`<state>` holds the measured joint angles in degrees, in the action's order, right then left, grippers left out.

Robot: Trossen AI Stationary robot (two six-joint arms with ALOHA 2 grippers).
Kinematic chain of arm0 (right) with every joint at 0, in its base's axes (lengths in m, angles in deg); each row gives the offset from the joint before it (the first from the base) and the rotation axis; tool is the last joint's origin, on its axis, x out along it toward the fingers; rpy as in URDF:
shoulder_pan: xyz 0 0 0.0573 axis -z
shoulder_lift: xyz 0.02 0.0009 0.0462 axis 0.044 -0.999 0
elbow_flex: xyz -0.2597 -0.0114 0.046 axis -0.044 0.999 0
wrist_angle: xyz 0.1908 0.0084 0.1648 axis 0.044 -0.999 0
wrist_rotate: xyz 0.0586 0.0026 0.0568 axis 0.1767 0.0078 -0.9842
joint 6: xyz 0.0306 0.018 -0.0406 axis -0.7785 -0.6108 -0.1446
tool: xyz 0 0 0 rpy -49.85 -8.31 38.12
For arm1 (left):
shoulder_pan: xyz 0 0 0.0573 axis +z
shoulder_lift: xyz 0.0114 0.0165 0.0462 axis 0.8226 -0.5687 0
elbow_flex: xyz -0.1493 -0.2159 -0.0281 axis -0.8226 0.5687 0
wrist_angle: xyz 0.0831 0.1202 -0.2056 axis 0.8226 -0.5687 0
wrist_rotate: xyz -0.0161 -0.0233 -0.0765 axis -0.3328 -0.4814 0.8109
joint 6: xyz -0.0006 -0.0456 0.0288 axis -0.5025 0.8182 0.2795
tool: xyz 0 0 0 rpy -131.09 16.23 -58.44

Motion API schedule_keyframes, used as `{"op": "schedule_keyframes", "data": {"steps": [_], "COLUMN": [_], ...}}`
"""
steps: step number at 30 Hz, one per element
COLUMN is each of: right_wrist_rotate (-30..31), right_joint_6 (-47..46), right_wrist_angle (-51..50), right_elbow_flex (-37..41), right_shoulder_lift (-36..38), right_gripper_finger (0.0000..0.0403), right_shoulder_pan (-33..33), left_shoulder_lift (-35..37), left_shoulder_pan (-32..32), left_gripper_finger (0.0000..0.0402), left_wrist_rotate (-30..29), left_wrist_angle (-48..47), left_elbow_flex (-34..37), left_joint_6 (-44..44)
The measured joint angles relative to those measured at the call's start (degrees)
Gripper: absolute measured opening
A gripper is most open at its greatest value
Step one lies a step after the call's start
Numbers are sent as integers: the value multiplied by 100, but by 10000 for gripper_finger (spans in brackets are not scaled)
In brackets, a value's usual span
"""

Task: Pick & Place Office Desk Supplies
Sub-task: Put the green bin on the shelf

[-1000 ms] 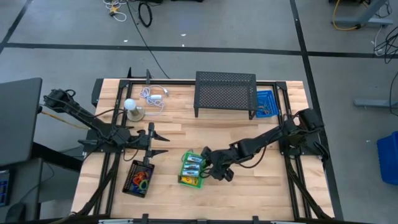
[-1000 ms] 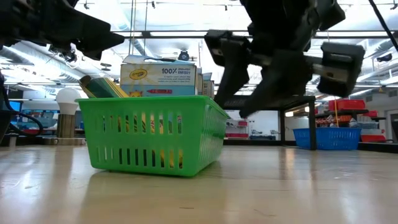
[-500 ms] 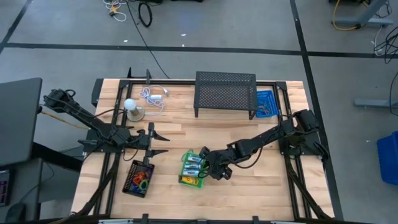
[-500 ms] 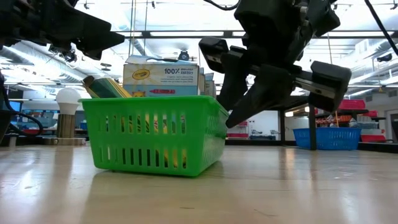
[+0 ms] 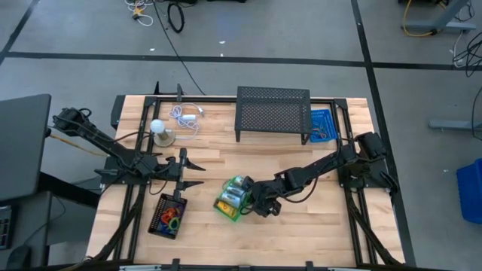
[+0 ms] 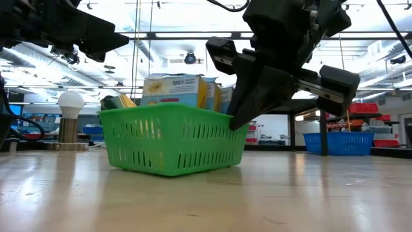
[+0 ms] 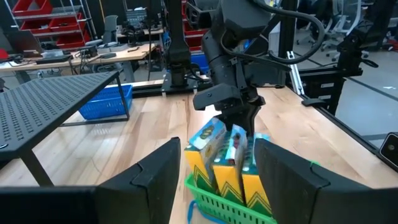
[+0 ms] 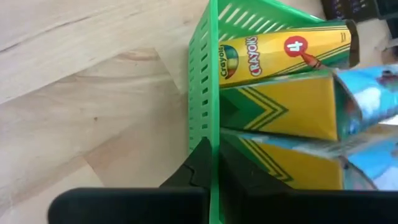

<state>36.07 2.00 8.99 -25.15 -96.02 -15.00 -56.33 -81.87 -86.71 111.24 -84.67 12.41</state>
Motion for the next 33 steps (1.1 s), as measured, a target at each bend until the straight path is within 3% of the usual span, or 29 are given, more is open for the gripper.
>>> {"op": "schedule_keyframes", "data": {"steps": [17,33], "right_wrist_rotate": [308,817], "right_joint_6": [-455,-484], "right_wrist_angle": [-823,-2862], "right_elbow_flex": [-27,-1181], "right_shoulder_lift": [16,-33], "right_gripper_finger": [8,8], "right_shoulder_pan": [-7,38], "left_shoulder_lift": [0,0], "left_shoulder_pan": [0,-2], "left_gripper_finger": [213,213], "left_wrist_rotate": [0,2], "left_wrist_angle": [26,39], "left_elbow_flex": [-2,-2], "left_joint_6": [0,-3]}}
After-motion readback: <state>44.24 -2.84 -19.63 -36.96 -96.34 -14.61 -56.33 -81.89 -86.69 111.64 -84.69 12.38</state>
